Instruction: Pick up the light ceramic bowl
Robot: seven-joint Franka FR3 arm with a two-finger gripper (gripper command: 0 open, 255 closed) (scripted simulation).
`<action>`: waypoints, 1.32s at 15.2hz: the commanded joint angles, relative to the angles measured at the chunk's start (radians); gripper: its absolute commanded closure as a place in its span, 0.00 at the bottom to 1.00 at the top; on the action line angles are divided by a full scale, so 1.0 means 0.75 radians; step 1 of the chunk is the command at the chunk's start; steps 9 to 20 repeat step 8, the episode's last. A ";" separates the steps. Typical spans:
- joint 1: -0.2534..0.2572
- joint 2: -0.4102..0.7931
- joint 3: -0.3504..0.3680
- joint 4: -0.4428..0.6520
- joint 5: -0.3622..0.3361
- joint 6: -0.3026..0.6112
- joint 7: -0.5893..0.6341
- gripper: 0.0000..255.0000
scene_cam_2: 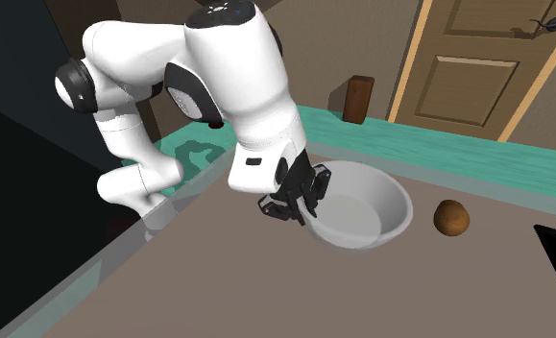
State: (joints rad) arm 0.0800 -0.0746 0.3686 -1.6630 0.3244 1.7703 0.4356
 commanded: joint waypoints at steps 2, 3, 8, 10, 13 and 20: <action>0.000 0.016 0.001 0.075 -0.009 -0.055 0.021 1.00; 0.000 0.022 0.001 0.100 -0.013 -0.073 0.027 1.00; 0.001 0.044 0.003 0.180 -0.023 -0.130 0.048 1.00; 0.001 0.044 0.003 0.180 -0.023 -0.130 0.048 1.00; 0.001 0.044 0.003 0.180 -0.023 -0.130 0.048 1.00; 0.001 0.044 0.003 0.180 -0.023 -0.130 0.048 1.00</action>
